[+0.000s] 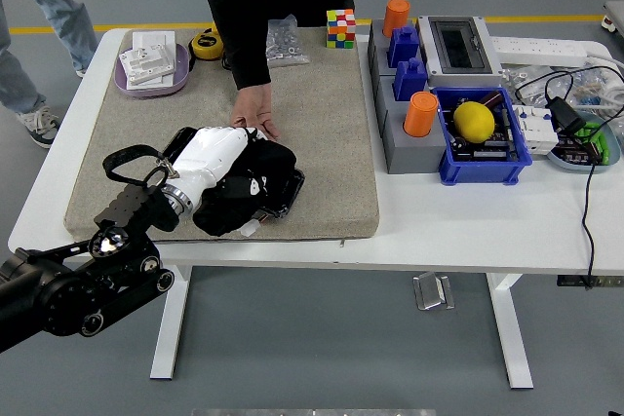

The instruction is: Pick the rag up,wipe the panel,place it on the desk

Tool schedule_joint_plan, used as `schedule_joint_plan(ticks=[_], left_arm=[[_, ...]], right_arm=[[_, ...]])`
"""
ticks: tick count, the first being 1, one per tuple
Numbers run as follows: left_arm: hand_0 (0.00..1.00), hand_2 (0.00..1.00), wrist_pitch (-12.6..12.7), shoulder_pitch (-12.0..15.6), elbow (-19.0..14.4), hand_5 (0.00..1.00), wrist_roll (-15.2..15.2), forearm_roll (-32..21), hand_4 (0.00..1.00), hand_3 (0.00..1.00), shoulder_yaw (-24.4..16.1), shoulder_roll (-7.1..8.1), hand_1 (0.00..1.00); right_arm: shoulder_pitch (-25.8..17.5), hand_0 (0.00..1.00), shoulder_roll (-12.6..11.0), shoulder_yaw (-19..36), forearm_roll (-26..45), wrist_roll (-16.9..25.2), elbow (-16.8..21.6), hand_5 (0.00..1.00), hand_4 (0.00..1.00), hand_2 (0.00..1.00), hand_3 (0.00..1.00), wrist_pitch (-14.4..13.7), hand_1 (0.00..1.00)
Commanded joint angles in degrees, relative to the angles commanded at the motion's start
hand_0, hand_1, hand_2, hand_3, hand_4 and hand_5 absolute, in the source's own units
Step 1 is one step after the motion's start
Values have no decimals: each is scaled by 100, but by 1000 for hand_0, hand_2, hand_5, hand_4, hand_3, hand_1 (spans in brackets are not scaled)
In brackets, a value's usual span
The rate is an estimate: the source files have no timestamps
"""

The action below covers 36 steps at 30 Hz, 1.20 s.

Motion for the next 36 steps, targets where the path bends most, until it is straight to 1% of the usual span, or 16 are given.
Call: schedule_joint_plan(ticks=[7,15,19,23,36], left_arm=[[209,494,-37,-31,-134,2,39,12,310,381,65,-23,202],[209,495,-70,-31,-185,2,81,9,309,382,102,-75,203],[209,494,-66,5,-146,2,75,4,313,383,52,-95,202],[209,494,-47,48,-18,2,59,40,313,383,-36,-96,202],[209,495,19,125,564,2,30,161,316,384,-437,53,203]], right_arm=[[2,718,-7,-13,4,-2,2,535,976,666,580,6,608],[2,718,-9,-24,5,-3,3,536,976,666,580,9,608],[-3,718,-10,-30,11,-4,-1,535,976,666,580,9,608],[-3,718,-12,-26,9,-5,2,535,976,666,580,6,608],[-14,717,9,5,-5,-1,8,534,975,666,580,9,608]])
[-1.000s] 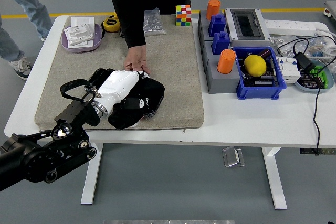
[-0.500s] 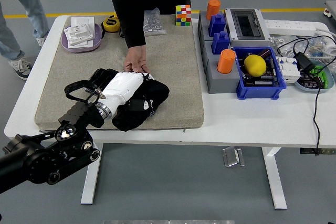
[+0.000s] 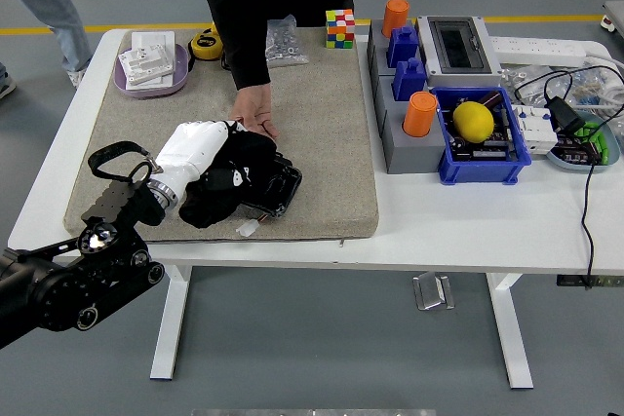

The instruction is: Pick the rag up,wipe the panel,place it on the desk

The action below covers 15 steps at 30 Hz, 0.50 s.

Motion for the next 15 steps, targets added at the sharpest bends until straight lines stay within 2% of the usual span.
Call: schedule_joint_plan(ticks=[15], left_arm=[[209,494,84,82,372,2,9,177,318,384,-488,183,201]], right_arm=[[-5,718,2,18,-8,-9,-5,534,975,666,580,7,608]])
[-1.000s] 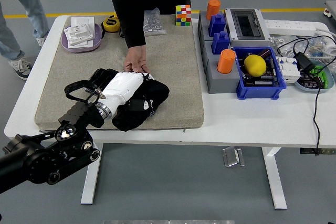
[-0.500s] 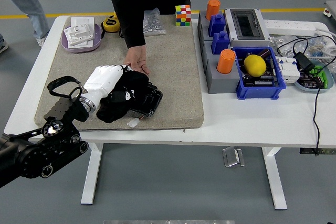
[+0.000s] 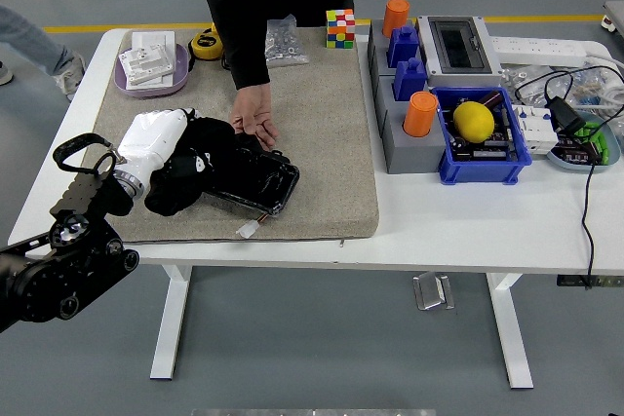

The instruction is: Pick the rag up,wipe the panel,place it on the desk

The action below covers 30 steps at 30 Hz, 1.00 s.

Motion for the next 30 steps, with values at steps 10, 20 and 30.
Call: schedule_joint_plan(ticks=[10,20,30], left_arm=[[208,494,32,24,312,2,-20,81,320,383,-272,87,201],[207,493,37,25,364,2,-7,20,320,382,-365,113,200],[208,492,26,45,155,2,35,-9,328,381,-209,79,199]], right_arm=[[3,718,6,23,-7,0,7,533,975,666,580,-4,607],[12,717,-11,20,-1,-1,13,532,975,666,580,-1,608],[2,718,-9,28,-2,-1,9,531,976,666,579,2,607]])
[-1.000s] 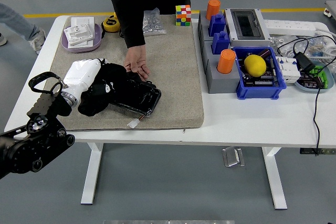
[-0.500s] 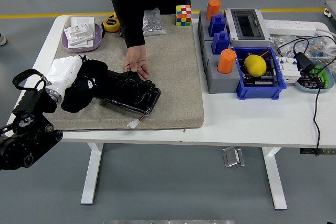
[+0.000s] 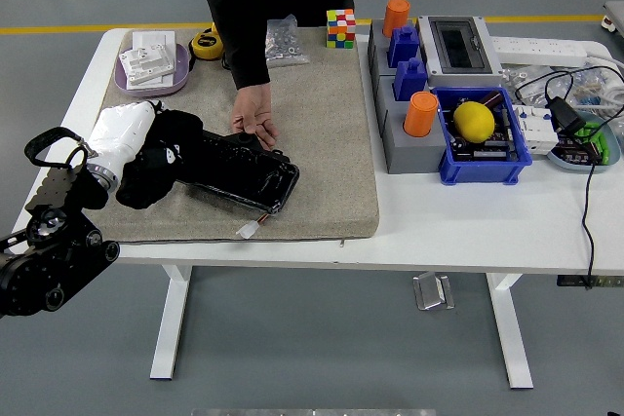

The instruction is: Pick the rag up,wipe the panel,place it on the desk

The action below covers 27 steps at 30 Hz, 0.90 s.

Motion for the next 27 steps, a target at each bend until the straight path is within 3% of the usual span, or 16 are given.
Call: schedule_joint_plan(ticks=[27], left_arm=[[208,492,-237,-103,-1373,2,244,108,328,384,892,-100,199]], right_arm=[[-2,717,-38,-61,37,-1,-13,533,978,666,580,18,608]])
